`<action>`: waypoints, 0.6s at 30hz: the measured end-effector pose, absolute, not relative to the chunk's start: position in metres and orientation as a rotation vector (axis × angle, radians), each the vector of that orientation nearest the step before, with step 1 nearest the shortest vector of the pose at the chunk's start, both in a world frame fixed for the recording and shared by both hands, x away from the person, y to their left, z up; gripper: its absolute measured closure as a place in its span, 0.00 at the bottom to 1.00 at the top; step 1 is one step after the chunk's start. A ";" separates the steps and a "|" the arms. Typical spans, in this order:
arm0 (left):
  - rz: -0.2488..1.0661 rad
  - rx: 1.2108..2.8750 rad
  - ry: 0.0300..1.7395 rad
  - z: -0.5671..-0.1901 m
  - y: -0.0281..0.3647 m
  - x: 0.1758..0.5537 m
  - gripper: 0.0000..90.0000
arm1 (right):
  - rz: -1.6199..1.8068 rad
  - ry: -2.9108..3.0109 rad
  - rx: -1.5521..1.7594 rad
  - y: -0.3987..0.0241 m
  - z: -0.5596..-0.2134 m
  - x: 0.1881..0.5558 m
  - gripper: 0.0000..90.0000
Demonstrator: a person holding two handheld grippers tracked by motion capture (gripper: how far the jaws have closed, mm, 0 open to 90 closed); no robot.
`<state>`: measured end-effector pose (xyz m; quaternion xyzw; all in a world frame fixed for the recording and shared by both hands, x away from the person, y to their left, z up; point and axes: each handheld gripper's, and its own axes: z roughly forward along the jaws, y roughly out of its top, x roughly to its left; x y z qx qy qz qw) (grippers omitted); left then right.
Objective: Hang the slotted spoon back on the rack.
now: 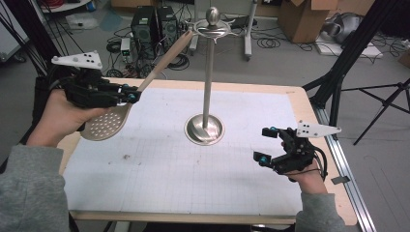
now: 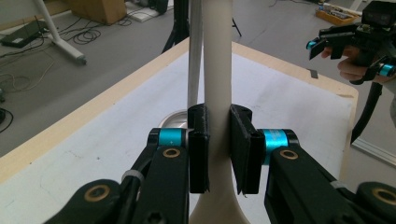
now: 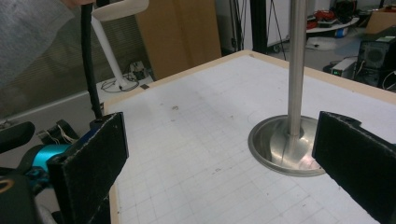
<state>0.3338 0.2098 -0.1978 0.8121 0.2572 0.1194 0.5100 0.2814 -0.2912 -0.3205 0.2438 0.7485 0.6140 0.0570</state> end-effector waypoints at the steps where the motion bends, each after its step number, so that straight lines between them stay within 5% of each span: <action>1: 0.284 1.957 0.619 -0.199 0.209 0.335 0.87 | 1.861 2.273 0.742 -0.292 -0.320 0.281 0.02; 18: 0.270 1.987 0.637 -0.218 0.183 0.345 0.87 | 1.878 2.254 0.748 -0.295 -0.320 0.283 0.02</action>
